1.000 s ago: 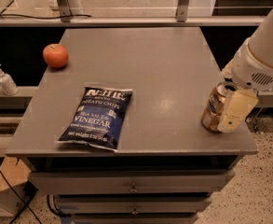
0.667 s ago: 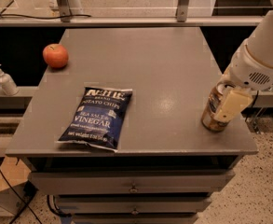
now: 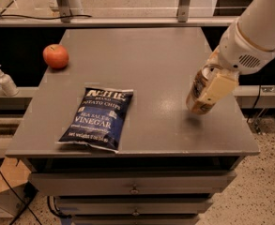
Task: Move orange can near apple
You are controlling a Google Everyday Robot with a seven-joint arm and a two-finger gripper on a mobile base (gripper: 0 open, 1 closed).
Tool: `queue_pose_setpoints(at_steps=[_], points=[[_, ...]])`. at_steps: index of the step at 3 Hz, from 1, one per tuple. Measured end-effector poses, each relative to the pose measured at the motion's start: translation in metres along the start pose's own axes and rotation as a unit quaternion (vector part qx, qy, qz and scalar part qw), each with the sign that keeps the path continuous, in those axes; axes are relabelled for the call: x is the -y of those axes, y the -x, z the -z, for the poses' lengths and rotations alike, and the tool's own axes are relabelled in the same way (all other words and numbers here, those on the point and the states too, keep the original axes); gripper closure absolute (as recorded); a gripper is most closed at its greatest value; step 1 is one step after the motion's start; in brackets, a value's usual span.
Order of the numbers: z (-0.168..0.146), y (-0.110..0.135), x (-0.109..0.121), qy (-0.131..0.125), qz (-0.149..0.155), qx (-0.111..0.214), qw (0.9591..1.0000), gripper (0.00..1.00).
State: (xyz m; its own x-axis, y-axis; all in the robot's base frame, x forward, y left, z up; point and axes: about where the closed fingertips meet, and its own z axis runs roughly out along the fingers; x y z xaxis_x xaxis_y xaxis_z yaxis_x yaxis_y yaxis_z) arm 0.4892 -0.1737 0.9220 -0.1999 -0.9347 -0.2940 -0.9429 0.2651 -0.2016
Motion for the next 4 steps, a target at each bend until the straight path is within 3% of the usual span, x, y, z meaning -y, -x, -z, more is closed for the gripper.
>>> queue_pose_setpoints(at_steps=[1,2,3,4], points=[[-0.001,0.001,-0.001,0.001,0.000,0.001,1.0000,1.00],[-0.003,0.011,0.006,0.004,0.001,0.022,0.9998,1.00],[-0.003,0.058,0.020,0.000,0.039,0.058,0.9976,1.00],[-0.005,0.117,0.032,-0.004,0.090,0.092,0.9917,1.00]])
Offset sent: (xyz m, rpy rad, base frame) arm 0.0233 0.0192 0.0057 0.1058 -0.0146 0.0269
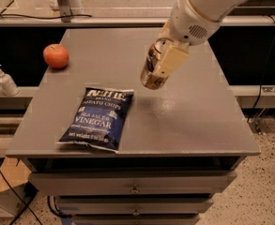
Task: Move orange can near apple
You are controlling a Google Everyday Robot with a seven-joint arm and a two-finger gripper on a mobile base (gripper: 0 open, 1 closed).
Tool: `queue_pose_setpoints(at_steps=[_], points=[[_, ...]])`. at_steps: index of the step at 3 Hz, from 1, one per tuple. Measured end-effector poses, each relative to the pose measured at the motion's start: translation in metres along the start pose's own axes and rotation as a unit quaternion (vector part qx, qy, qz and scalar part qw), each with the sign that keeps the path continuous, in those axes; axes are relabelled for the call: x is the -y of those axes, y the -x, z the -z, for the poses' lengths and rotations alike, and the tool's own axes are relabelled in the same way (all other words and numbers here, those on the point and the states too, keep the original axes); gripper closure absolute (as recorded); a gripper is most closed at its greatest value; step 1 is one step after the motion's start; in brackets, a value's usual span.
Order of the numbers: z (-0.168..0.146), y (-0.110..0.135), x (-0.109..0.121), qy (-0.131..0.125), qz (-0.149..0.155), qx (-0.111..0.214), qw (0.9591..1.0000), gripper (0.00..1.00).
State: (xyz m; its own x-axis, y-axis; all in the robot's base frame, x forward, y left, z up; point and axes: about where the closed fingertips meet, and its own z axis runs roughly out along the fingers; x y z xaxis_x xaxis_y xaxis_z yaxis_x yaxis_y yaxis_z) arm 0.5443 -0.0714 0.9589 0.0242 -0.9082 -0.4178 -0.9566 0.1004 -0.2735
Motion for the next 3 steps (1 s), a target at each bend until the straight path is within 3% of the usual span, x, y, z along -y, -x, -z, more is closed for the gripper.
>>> queue_pose_setpoints(at_steps=[1,3], points=[[-0.018,0.048,0.015,0.003,0.035,0.032,0.9989,1.00],[-0.067,0.121,0.038,-0.003,0.072,0.072,0.9948,1.00]])
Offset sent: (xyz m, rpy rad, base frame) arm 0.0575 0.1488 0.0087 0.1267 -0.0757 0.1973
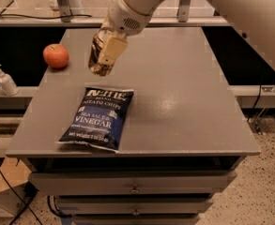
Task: Move orange can near apple
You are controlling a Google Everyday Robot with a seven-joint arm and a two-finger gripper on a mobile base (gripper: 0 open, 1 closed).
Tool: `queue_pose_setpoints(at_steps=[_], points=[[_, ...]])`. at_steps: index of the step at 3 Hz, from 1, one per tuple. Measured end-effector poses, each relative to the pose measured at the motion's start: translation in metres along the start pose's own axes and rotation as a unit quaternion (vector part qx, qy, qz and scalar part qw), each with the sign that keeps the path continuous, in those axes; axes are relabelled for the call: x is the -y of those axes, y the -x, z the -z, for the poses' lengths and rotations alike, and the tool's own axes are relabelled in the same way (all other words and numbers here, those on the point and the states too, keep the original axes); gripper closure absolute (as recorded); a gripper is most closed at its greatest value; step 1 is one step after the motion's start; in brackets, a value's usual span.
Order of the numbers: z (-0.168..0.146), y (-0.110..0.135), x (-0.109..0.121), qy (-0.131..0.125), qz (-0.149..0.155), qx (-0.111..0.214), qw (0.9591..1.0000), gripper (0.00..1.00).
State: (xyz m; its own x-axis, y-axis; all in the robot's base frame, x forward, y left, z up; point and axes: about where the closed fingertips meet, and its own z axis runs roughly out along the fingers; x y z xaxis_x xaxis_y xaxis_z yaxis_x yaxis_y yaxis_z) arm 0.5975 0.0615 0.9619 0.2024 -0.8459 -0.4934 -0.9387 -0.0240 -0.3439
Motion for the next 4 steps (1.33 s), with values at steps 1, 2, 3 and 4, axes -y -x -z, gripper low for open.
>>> queue_pose_setpoints(at_steps=[1,2,3,4], points=[[-0.028,0.021,0.015,-0.005,0.008,0.010,0.9999,1.00],[-0.057,0.037,0.024,-0.007,0.010,0.013,0.9998,0.84],[-0.087,0.046,0.029,0.004,0.001,0.006,1.0000,0.61],[-0.112,0.048,0.031,0.016,-0.010,-0.005,0.9998,0.37]])
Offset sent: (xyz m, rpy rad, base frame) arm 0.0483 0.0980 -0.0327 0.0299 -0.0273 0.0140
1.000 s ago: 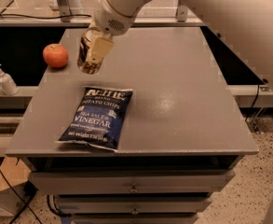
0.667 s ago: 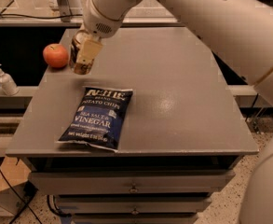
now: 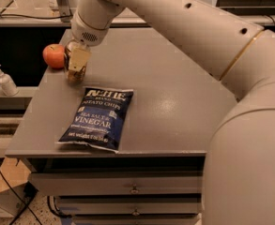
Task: Move orange can near apple
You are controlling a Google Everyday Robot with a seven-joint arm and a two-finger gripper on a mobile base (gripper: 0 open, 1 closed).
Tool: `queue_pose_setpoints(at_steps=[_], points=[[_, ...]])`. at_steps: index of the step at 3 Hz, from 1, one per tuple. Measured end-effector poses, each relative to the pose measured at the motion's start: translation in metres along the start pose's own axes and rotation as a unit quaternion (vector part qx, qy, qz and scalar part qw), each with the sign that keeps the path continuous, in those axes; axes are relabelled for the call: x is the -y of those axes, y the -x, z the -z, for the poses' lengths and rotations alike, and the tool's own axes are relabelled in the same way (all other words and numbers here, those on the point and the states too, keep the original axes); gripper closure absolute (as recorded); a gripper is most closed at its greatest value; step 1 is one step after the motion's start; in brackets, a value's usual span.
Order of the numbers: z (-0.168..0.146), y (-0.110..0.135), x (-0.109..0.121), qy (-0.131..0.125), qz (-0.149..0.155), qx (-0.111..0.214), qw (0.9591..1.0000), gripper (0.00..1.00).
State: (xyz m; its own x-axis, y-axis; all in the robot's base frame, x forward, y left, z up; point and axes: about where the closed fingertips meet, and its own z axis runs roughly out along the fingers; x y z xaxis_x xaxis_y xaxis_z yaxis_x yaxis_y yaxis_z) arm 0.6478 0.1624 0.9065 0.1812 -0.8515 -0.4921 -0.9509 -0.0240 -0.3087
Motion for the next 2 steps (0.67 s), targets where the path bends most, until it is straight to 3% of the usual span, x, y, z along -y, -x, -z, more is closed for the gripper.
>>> queue_pose_setpoints(at_steps=[1,2], points=[[-0.0181,-0.0024,0.0039,0.009,-0.013,-0.008,0.9998,0.15],[-0.0198,-0.0050,0.0101,0.003,-0.021,-0.009,0.9997,0.00]])
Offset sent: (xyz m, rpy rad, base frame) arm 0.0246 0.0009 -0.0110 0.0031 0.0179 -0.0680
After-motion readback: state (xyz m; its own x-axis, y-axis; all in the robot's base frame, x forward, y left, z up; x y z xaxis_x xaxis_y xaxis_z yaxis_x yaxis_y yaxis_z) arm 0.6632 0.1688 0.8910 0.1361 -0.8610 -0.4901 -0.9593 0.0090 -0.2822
